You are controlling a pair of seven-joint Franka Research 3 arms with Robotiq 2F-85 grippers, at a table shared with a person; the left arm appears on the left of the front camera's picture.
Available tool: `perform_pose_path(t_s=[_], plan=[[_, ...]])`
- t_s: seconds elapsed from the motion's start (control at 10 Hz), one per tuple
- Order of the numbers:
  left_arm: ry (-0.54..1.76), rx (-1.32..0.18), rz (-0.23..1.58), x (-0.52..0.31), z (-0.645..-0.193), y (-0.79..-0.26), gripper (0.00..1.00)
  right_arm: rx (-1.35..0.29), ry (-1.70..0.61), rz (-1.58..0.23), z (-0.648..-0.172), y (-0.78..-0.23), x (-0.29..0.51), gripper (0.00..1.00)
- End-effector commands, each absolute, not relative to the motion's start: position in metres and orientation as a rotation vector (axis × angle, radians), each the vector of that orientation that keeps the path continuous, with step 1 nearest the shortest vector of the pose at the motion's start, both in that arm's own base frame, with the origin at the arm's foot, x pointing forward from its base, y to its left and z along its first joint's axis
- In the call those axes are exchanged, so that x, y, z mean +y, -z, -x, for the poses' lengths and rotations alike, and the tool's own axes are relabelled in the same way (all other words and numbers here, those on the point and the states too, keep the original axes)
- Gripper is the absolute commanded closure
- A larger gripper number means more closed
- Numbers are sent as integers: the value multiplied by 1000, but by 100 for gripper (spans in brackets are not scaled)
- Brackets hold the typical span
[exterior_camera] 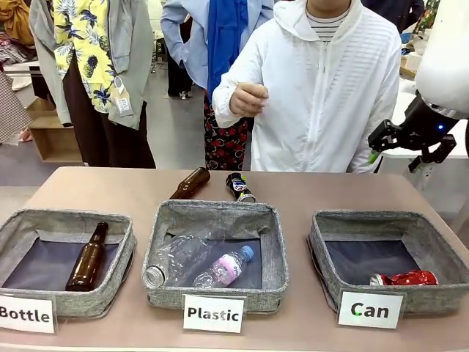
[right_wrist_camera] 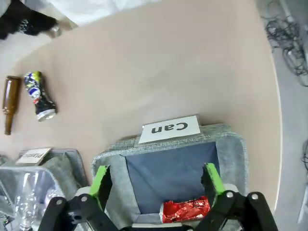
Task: Sort the can waste into the basket.
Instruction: Pick up the can waste from the table and place it in the right Fabric basket.
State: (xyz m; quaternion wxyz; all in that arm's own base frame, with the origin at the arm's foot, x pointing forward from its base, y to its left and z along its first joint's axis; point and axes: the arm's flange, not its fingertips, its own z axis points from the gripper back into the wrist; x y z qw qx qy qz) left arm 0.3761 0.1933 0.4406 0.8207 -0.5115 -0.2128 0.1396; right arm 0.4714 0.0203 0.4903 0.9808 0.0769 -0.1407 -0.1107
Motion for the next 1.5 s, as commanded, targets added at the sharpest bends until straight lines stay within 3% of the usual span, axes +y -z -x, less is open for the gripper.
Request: perform_pose_path(t_s=[0.0, 0.3, 0.8, 1.0, 1.1, 1.4], plan=[[-296, -447, 1084, 193, -374, -442, 0, -296, 36, -103, -475, -484, 46, 0], [-296, -447, 1084, 193, -374, -442, 0, -382, -204, -64, -501, -485, 119, 0], [-296, -447, 1084, 193, -374, -442, 0, -356, -452, -90, -532, -427, 274, 0], [-296, -447, 1084, 193, -374, -442, 0, -389, -377, -61, -534, -412, 295, 0], [-296, -447, 1084, 193, -374, -442, 0, -333, -465, -112, -523, -415, 283, 0], [-296, -447, 1084, 193, -374, -442, 0, -341, -447, -112, -527, -409, 293, 0]])
